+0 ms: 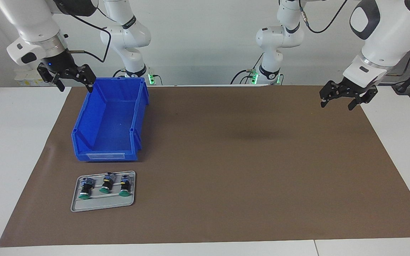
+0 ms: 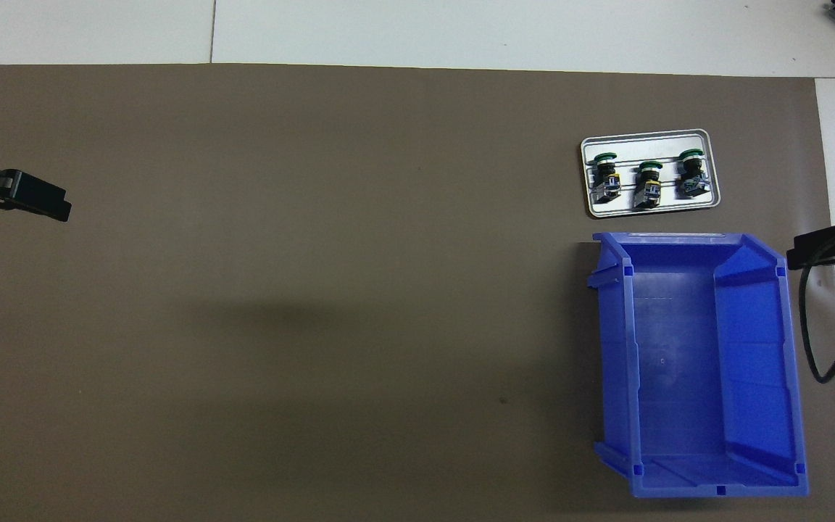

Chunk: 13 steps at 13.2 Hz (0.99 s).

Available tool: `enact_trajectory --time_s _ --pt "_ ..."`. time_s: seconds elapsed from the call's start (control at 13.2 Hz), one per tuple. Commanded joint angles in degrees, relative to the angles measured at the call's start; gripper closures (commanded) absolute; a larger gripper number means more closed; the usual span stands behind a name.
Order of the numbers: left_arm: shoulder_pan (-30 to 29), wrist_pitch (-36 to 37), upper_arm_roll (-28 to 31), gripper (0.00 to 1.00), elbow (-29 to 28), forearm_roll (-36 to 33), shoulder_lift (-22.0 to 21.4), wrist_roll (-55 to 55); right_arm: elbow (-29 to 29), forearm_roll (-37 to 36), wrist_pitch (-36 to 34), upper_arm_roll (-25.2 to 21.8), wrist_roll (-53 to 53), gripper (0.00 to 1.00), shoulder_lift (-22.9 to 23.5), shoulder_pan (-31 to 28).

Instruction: Place and press button with both arms

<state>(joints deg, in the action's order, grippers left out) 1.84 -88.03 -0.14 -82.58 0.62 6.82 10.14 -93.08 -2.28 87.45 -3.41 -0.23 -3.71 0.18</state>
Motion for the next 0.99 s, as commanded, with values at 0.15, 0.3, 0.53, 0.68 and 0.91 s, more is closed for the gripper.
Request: enact_trajectory --time_s 0.15,0.3,0.53,0.68,0.91 --pt "-0.3 -1.2 0.0 0.0 -2.1 0.5 -1.5 -0.4 0.6 0.3 -0.1 0.0 0.4 0.0 0.5 0.1" --pt "-0.3 -1.2 0.0 0.0 -2.0 0.5 -1.5 -0.4 0.1 0.3 2.4 -0.1 1.7 0.0 0.5 0.1" --pt "-0.3 -1.2 0.0 0.0 -2.0 0.5 -1.5 -0.4 0.3 -0.7 6.6 -0.1 1.7 0.0 1.8 -0.7" --pt "-0.3 -1.2 0.0 0.0 -2.1 0.5 -1.5 -0.4 0.4 0.1 12.8 -0.1 1.9 0.0 5.5 -0.4" --pt "-0.3 -1.2 0.0 0.0 -2.1 0.5 -1.5 -0.4 2.9 1.2 25.2 0.0 2.1 0.0 17.7 -0.1"
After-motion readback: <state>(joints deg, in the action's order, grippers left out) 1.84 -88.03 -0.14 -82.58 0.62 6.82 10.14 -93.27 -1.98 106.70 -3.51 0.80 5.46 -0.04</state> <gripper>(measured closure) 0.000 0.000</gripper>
